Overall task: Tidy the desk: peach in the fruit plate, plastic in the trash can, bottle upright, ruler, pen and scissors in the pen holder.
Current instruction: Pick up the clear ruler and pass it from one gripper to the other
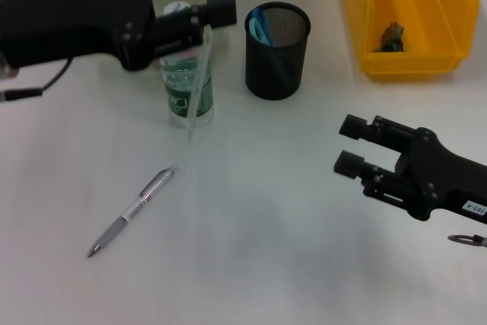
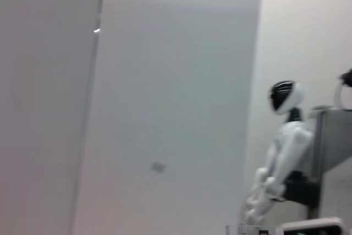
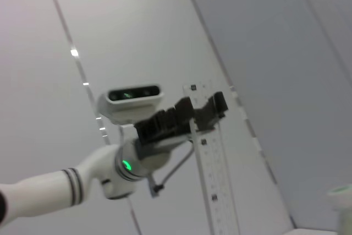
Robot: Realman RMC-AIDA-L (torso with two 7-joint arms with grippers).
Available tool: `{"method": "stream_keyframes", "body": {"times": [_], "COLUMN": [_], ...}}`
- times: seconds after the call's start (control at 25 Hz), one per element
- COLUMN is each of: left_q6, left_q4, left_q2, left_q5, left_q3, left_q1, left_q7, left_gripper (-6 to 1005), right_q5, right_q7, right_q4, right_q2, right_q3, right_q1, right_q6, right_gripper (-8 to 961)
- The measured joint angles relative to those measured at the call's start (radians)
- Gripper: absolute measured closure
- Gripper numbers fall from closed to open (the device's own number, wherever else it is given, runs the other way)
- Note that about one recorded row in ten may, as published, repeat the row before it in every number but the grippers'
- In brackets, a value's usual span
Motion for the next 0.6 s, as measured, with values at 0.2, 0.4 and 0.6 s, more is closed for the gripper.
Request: {"method": "stream_keyframes", "body": {"times": [0.2,0.4,0.6], "left_q6": [0.074,0.108,0.111], "left_q4": [-0.066,-0.192,-0.212], "left_q2": [0.0,0.0,0.001], "left_q5": [0.005,0.025,0.035], "left_q3": [-0.008,0.012,0.021], "left_q1": [-0.011,-0.007,-0.007], "left_q7": [0.072,0.183,0.195], "left_gripper": [569,565,561], "right_q5": [-0.047,-0.062,-0.108], "right_q7": [0.016,0.051,0.088], "right_q4": [-0.07,-0.126,-0.188], "right_q2": [0.008,0.014,0.029], "right_q3": [-0.003,-0.003,0.002], "right_q1": [0.007,0.013,0.026], "right_q6": [-0.002,-0.001,0.046], "right_gripper": [350,225,203]}}
